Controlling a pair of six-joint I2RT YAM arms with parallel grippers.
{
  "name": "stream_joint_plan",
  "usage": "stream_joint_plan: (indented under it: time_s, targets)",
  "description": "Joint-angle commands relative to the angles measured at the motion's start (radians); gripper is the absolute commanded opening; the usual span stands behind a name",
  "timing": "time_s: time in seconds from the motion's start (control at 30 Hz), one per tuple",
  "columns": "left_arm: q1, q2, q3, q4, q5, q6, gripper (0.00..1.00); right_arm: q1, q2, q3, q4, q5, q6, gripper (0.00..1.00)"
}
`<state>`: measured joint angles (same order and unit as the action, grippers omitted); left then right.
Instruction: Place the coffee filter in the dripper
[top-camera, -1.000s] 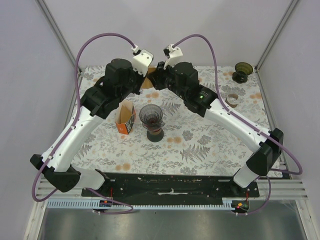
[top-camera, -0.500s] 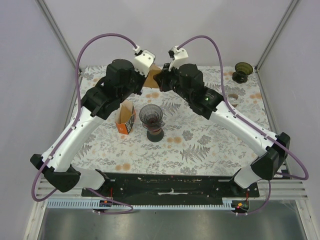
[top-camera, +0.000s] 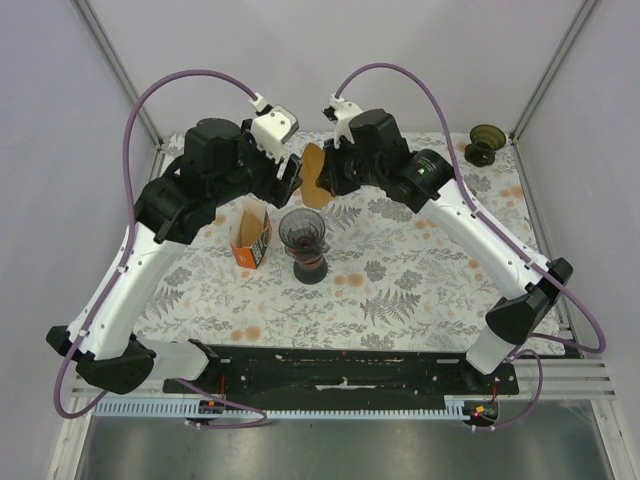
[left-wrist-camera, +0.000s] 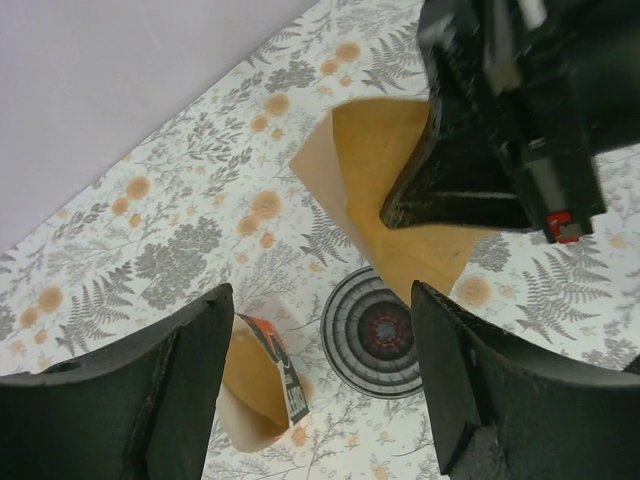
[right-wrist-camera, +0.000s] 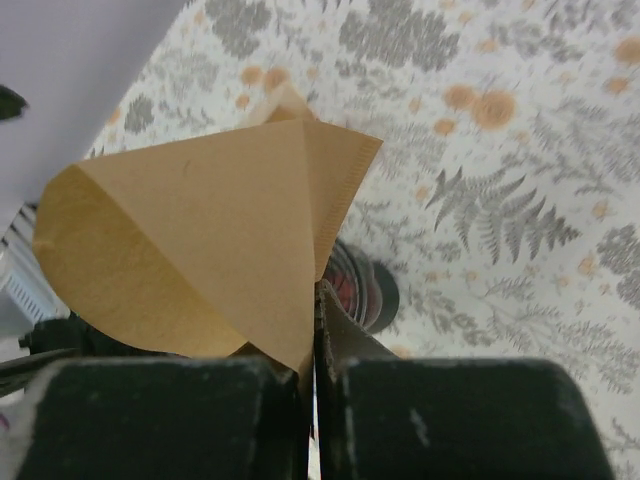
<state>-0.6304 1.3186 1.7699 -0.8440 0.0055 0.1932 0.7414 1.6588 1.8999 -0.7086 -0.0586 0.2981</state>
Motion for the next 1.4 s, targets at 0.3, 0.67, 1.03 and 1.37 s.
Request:
stream_joint_plan:
  time_s: [0.3, 0.67, 1.03, 1.37]
  targets:
    - [0.015, -0.029, -0.164, -0.012, 0.064, -0.113, 0.71, 0.082, 0.070, 0.045, -0.276, -0.116, 0.042, 0.00]
    - [0.029, -0.044, -0.250, 0.000, -0.055, -0.090, 0.02, 0.042, 0.072, 0.013, -0.241, -0.147, 0.018, 0.03]
    - [0.075, -0.015, -0.274, -0.010, 0.082, -0.182, 0.02, 0.053, -0.099, -0.059, -0.040, -0.138, -0.086, 0.39]
    - [0.100, 0.008, -0.293, -0.004, 0.137, -0.250, 0.02, 0.196, -0.170, -0.211, 0.193, -0.064, -0.070, 0.12]
